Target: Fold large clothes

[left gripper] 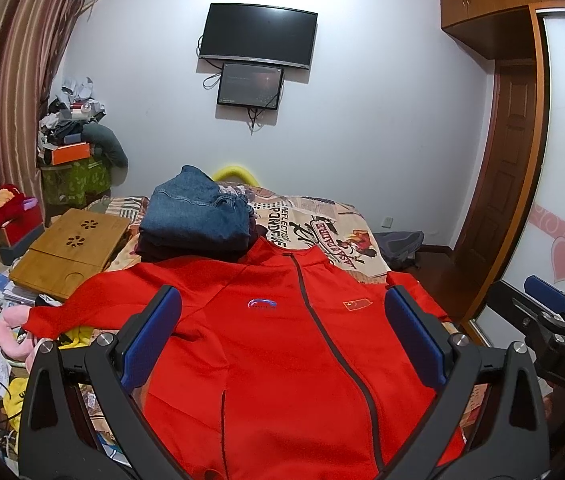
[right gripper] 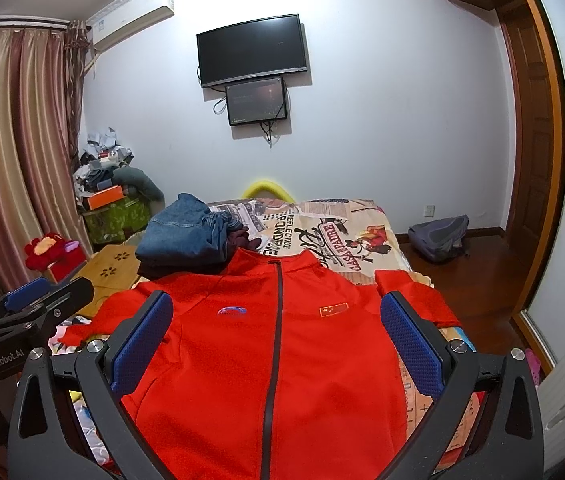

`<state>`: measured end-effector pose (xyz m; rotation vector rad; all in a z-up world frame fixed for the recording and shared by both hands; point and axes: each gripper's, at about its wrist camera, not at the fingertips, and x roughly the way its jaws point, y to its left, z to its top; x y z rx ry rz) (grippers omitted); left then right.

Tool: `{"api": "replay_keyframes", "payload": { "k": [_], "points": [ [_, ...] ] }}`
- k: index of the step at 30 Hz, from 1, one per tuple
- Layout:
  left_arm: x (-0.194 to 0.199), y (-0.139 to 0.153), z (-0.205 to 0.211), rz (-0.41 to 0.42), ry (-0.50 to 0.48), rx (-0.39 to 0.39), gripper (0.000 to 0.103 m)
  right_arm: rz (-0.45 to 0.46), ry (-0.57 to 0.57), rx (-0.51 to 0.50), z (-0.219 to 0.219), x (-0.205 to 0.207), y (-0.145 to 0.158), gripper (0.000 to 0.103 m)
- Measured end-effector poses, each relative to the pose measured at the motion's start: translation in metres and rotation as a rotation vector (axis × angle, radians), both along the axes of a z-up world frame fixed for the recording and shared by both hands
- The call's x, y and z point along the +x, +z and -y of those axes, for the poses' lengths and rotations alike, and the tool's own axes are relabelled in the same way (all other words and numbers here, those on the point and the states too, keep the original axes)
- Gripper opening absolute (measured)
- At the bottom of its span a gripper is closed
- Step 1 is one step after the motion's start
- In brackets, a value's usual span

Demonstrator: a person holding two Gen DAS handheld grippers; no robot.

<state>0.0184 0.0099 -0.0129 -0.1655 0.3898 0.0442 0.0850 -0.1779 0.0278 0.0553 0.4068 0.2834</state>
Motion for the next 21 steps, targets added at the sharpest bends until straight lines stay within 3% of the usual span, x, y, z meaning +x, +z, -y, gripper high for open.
{"api": "replay_keyframes", "payload": {
  "k": [21],
  "points": [
    [0.0028, -0.0076, -0.0008, -0.007, -0.007, 0.014, 0.102, -0.012, 0.001, -0.008, -0.0003, 0.0028, -0.002, 0.103]
  ]
}}
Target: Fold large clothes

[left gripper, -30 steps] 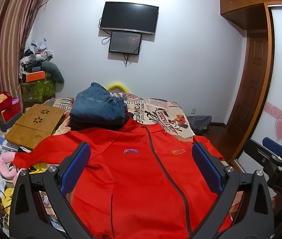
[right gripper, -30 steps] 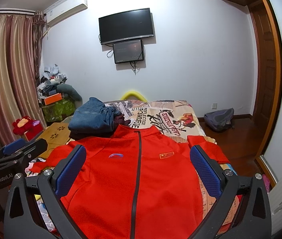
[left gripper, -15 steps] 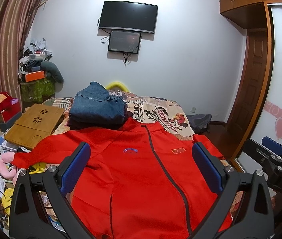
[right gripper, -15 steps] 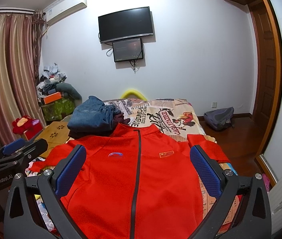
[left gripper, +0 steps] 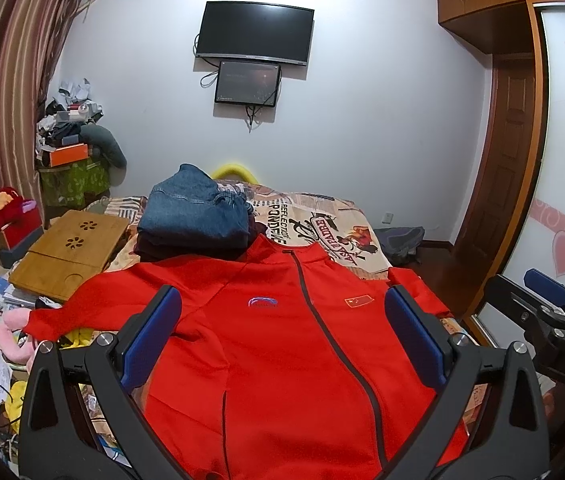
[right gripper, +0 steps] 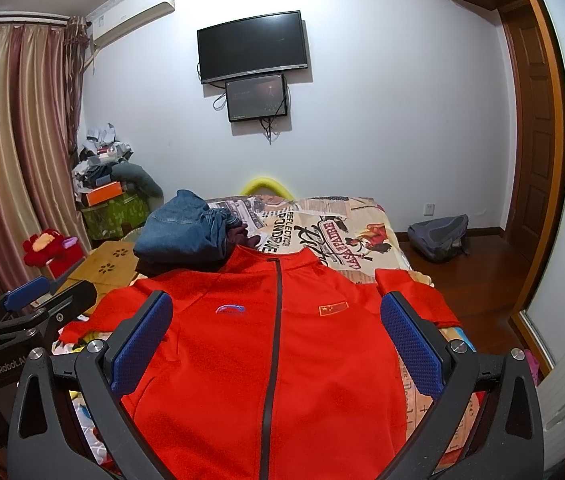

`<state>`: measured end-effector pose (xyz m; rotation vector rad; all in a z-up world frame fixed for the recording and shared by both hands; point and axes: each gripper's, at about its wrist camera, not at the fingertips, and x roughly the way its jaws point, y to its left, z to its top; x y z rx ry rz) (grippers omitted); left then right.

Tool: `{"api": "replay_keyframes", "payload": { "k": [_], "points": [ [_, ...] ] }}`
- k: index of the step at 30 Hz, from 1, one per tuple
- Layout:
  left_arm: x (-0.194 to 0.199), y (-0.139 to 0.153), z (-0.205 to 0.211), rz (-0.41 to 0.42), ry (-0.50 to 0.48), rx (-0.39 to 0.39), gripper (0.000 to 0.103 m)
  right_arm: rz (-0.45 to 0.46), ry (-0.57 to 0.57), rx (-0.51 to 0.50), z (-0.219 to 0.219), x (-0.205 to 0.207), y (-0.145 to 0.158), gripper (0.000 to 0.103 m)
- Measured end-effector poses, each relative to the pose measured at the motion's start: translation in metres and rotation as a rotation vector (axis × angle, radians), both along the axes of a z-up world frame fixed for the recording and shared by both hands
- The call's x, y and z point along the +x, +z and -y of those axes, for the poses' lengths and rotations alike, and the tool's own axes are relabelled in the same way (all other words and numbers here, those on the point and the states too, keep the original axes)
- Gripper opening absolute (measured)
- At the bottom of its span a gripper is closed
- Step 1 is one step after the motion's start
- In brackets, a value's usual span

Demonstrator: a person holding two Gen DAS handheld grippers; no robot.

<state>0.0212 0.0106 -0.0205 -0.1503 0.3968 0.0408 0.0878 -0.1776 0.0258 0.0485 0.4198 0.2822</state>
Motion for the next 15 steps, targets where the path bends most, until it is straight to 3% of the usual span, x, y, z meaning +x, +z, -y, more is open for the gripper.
{"api": "replay_keyframes", "payload": {
  "k": [15],
  "points": [
    [0.0068, -0.004, -0.0071, -0.023, 0.017, -0.024, 0.102, -0.024, -0.003, -0.011, -0.003, 0.0105, -0.0028, 0.103]
  ]
}}
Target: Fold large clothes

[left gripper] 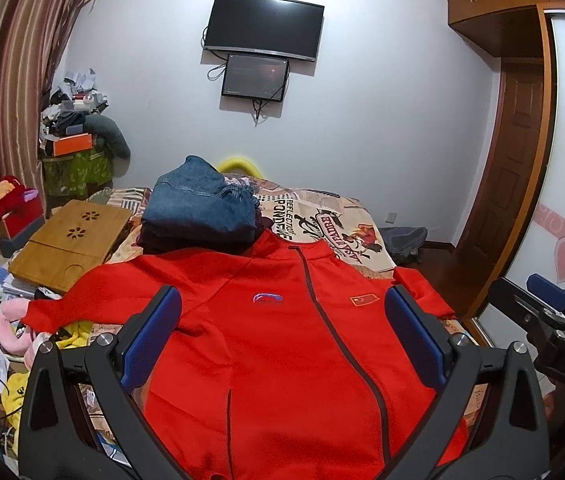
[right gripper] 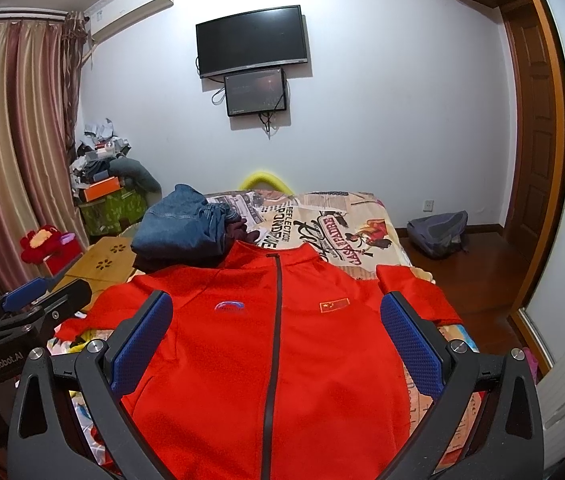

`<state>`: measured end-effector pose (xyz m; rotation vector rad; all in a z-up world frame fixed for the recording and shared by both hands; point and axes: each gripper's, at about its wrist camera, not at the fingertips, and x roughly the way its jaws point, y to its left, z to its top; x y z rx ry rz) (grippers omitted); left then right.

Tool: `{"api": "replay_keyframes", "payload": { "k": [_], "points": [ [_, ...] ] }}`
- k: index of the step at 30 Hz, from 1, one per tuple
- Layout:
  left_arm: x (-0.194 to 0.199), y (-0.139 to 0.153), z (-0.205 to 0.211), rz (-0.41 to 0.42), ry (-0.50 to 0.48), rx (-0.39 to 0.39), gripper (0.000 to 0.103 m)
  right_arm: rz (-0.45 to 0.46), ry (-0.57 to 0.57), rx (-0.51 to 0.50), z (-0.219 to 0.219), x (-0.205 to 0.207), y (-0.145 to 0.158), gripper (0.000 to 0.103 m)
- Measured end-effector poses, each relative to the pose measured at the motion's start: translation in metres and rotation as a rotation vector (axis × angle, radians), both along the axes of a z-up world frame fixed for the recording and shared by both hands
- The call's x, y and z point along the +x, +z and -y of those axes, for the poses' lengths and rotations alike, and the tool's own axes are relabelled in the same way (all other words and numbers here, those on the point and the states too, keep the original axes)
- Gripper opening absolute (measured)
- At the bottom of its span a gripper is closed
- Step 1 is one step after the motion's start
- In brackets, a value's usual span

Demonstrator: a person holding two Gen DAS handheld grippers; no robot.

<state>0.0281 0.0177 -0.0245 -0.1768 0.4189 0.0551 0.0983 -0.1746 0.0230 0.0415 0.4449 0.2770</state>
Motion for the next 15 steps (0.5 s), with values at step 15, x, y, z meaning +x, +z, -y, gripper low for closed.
{"api": "replay_keyframes", "payload": {
  "k": [15],
  "points": [
    [0.035, -0.01, -0.043, -0.045, 0.093, -0.012, 0.102, -0.013, -0.013, -0.03, -0.009, 0.036, -0.004, 0.103]
  ]
}}
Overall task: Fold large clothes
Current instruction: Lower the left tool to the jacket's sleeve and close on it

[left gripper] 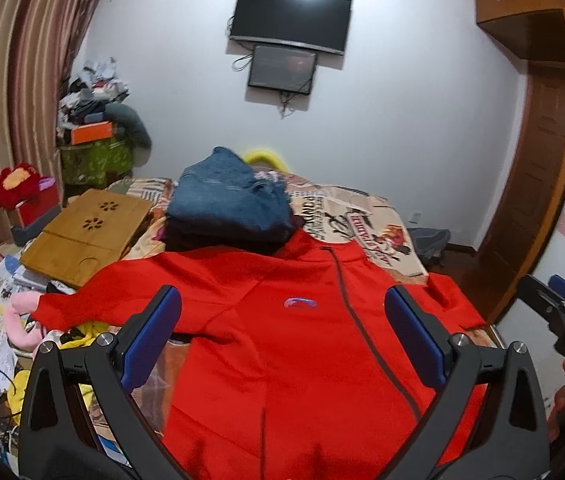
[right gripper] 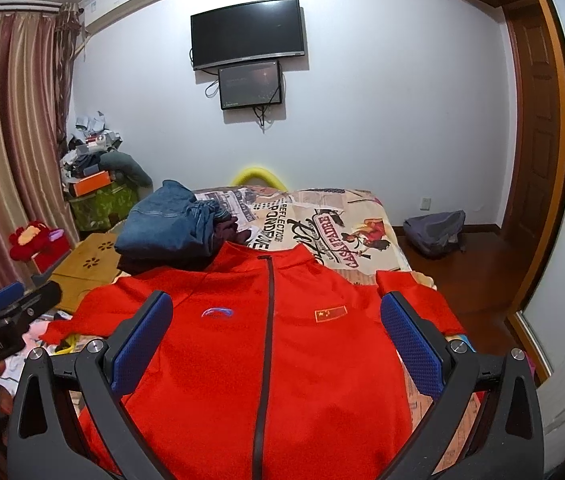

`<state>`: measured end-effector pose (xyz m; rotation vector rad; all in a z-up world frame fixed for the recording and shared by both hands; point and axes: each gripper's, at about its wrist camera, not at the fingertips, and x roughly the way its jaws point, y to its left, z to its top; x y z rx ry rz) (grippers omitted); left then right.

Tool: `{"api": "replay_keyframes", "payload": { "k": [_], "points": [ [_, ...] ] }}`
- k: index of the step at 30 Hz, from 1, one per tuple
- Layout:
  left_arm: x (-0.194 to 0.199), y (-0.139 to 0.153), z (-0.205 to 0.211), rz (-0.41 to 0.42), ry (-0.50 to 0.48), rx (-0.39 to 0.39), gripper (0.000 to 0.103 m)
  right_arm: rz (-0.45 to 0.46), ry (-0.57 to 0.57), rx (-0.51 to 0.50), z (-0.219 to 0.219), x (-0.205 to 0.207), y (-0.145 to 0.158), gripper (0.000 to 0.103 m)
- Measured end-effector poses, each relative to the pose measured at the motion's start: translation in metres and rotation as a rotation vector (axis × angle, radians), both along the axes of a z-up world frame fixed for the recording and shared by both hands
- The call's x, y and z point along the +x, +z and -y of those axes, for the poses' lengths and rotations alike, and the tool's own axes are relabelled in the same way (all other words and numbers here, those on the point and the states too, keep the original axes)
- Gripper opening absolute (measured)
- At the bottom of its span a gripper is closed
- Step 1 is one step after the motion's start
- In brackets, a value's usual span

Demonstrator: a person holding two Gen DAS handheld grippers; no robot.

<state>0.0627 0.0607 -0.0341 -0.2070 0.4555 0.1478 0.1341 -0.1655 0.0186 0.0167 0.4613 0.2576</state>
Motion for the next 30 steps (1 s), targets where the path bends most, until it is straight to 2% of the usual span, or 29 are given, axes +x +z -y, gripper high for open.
{"api": "replay_keyframes", "payload": {
  "k": [7, 11, 18, 21, 27, 30],
  "points": [
    [0.022, -0.017, -0.051, -0.033, 0.155, -0.033, 0.102, -0.007, -0.026, 0.0, -0.004, 0.032, -0.011, 0.103],
    [0.038, -0.035, -0.087, -0.084, 0.284, -0.035, 0.102, -0.058, -0.027, 0.001, -0.008, 0.058, -0.023, 0.103],
    [0.072, -0.076, -0.155, -0.198, 0.353, -0.073, 0.102, -0.192, -0.02, -0.024, -0.012, 0.099, -0.051, 0.103],
    [0.085, -0.096, -0.187, -0.259, 0.342, -0.154, 0.102, -0.244, -0.015, -0.058, -0.015, 0.111, -0.064, 0.103],
    [0.103, -0.159, -0.255, -0.399, 0.297, -0.474, 0.102, -0.362, 0.017, -0.081, -0.02, 0.128, -0.09, 0.103],
    [0.104, -0.185, -0.275, -0.435, 0.305, -0.578, 0.099, -0.388, 0.023, -0.106, -0.025, 0.133, -0.098, 0.103]
  ]
}}
